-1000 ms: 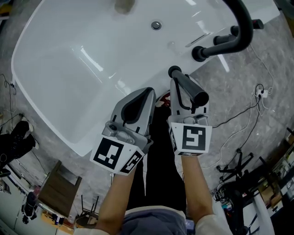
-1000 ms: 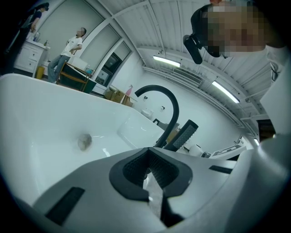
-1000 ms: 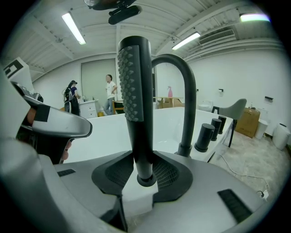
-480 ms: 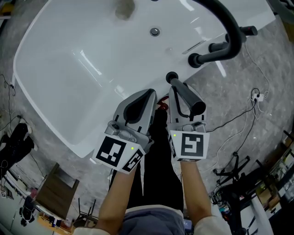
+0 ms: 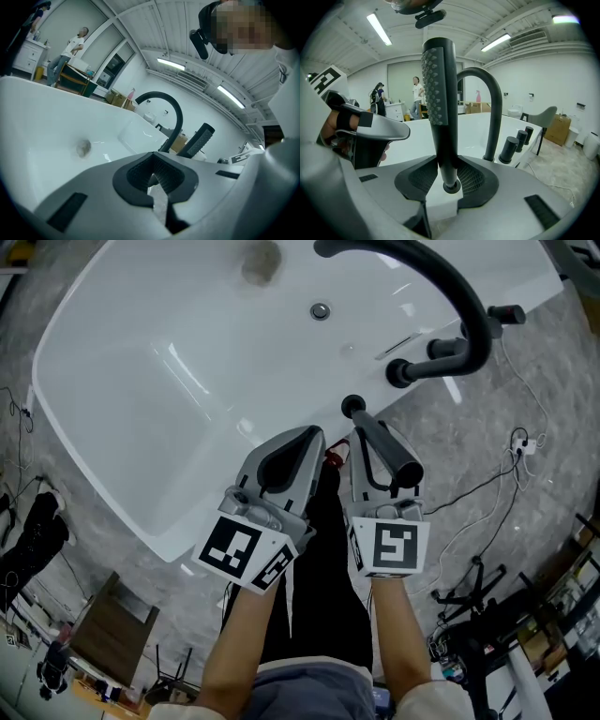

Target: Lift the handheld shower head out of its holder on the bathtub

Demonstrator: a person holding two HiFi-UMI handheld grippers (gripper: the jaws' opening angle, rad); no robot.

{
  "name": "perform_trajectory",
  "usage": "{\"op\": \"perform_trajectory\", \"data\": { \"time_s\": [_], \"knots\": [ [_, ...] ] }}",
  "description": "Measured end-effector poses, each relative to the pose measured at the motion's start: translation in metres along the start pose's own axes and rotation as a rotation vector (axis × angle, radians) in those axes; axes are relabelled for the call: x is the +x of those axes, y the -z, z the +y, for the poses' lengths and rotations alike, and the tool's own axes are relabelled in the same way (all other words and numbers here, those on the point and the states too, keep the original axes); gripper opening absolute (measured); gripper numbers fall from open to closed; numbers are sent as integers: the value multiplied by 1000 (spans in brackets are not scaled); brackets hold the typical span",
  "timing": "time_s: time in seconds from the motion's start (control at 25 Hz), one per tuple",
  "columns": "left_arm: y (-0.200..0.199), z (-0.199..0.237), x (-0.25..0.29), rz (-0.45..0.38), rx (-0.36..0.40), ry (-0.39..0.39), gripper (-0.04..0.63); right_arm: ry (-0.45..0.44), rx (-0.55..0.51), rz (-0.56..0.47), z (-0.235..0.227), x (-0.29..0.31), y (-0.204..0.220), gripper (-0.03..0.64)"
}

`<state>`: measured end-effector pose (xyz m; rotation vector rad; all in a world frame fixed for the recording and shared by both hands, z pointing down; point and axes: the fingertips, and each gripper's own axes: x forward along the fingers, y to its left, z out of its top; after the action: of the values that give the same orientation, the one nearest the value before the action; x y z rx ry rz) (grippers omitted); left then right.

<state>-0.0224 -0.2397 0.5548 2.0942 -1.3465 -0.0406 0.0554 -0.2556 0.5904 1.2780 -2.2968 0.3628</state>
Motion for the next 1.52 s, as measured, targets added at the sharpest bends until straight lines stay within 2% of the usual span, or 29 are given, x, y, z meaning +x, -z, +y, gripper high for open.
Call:
{"op": "perform_trajectory", "data": {
  "time_s": [0.36, 1.08, 1.32, 1.52],
  "knots": [
    [-8, -14, 5, 0, -3, 52, 5, -10, -14, -9, -1, -10, -11, 141],
    [-40, -30, -12, -14, 22, 73, 5, -3, -22, -43, 6, -38, -55, 141],
    [-36, -37, -20, 13, 29, 75, 5, 10, -10, -57, 4, -49, -65, 141],
    [-53, -38, -30, 1, 44, 71, 5, 8, -11, -65, 7, -61, -77, 141]
  ]
}}
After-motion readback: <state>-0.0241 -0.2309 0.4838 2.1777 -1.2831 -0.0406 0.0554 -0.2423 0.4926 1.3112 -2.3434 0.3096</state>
